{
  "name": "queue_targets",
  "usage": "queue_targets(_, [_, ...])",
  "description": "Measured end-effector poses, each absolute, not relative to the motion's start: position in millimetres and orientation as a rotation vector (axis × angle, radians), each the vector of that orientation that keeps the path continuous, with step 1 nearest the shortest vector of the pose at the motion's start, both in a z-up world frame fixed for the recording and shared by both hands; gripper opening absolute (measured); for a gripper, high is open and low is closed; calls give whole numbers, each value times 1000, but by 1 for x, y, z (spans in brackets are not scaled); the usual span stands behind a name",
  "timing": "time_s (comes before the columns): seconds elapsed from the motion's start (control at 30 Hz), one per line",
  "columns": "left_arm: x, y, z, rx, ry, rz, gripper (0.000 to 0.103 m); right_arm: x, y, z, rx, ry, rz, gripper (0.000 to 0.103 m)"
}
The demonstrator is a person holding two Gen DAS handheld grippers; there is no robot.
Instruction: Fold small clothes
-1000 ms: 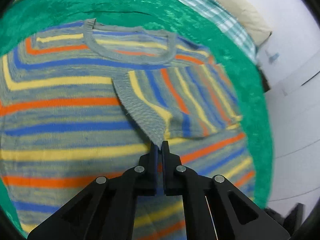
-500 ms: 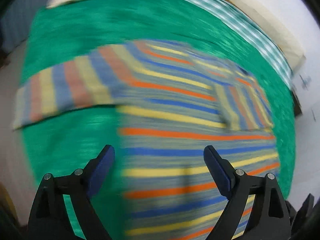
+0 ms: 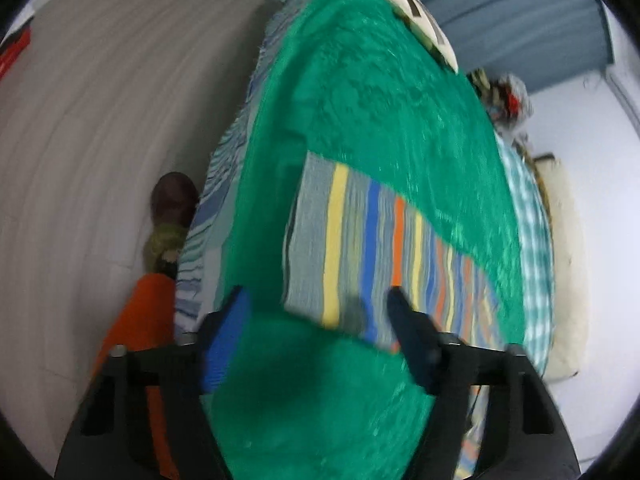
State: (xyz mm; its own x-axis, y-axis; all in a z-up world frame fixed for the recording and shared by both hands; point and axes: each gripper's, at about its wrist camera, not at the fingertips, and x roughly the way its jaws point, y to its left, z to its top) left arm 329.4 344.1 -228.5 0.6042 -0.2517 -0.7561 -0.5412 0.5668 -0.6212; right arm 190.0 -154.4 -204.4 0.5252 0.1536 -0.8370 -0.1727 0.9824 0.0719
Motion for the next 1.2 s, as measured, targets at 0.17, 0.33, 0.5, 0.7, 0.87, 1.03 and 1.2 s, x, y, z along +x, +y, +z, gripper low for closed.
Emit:
queue_targets(0.17, [330, 341, -206, -874, 944, 256, 5, 190, -154, -204, -17, 998, 189, 76])
queue_targets(0.33, [345, 287, -129, -493, 894, 305, 4, 189, -156, -205, -9, 989, 195, 77])
queue_targets(0.5, [378, 149, -41, -179, 769, 47, 4, 187, -158, -205, 6, 979, 201, 77])
queue_targets(0.7, [399, -32, -23, -58, 760, -351, 7, 185, -160, -204, 23, 972, 210, 77])
queue_targets(0.87, [417, -83, -92, 19, 935, -355, 71, 184, -162, -203, 35, 972, 223, 77])
queue_targets(1.03, [438, -3, -118, -160, 962, -184, 71, 179, -167, -203, 64, 962, 240, 77])
queue_targets(1.2, [438, 16, -203, 146, 1167, -30, 60, 180, -165, -204, 54, 970, 250, 79])
